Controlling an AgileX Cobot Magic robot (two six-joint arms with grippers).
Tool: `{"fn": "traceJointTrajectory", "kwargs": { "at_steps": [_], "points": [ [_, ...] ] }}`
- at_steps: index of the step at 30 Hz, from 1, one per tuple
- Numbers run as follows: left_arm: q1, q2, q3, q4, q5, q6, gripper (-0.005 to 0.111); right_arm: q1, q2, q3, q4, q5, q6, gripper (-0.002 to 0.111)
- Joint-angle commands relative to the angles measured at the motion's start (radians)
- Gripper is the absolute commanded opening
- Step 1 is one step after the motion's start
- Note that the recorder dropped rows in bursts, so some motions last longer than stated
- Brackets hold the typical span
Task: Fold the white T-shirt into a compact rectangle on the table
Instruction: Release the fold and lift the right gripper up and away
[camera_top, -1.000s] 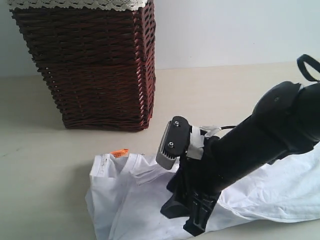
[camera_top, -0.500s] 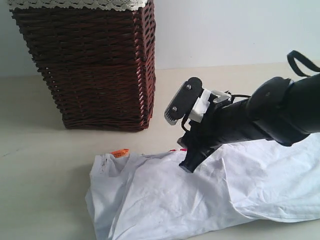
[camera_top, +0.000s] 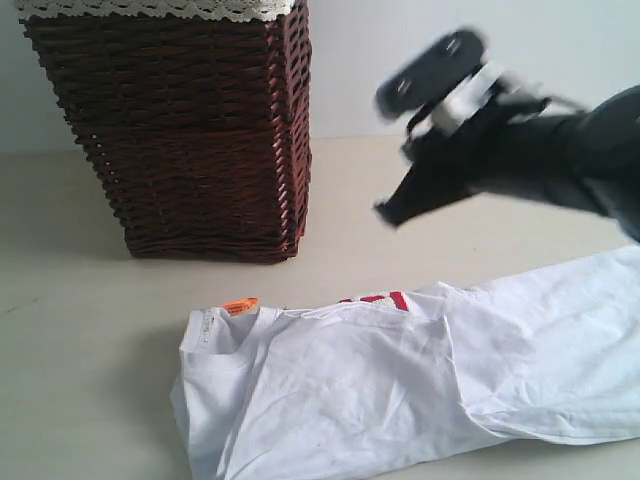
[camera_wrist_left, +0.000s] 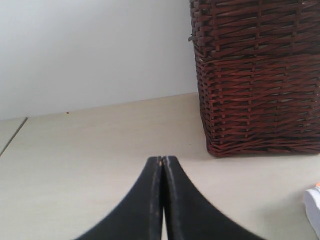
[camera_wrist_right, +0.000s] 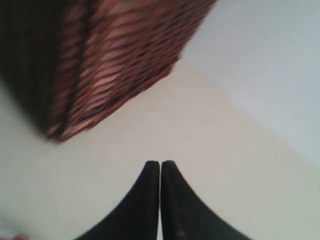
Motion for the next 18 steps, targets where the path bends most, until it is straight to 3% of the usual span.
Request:
{"fn": "traceJointTrajectory", "kwargs": {
  "at_steps": [1, 5, 8, 13, 18],
  "points": [
    [0.004, -0.004, 0.005, 0.000, -0.006, -0.002, 0.000, -0.055, -0.236, -0.001, 0.037, -0.280, 0.127, 0.001],
    [0.004, -0.004, 0.005, 0.000, -0.006, -0.002, 0.000, -0.099, -0.416, -0.001, 0.053, -0.543, 0.125, 0.001],
    [0.004, -0.004, 0.005, 0.000, -0.006, -0.002, 0.000, -0.144, -0.621, 0.020, 0.138, -0.525, 0.141, 0.001],
    [0.004, -0.004, 0.005, 0.000, -0.006, -0.002, 0.000, -0.304, -0.953, 0.166, 0.448, -0.239, 0.224, 0.000],
    [0.004, -0.004, 0.005, 0.000, -0.006, -0.002, 0.000, -0.382, -1.158, 0.401, 0.314, 0.072, 0.159, 0.000]
  ]
}}
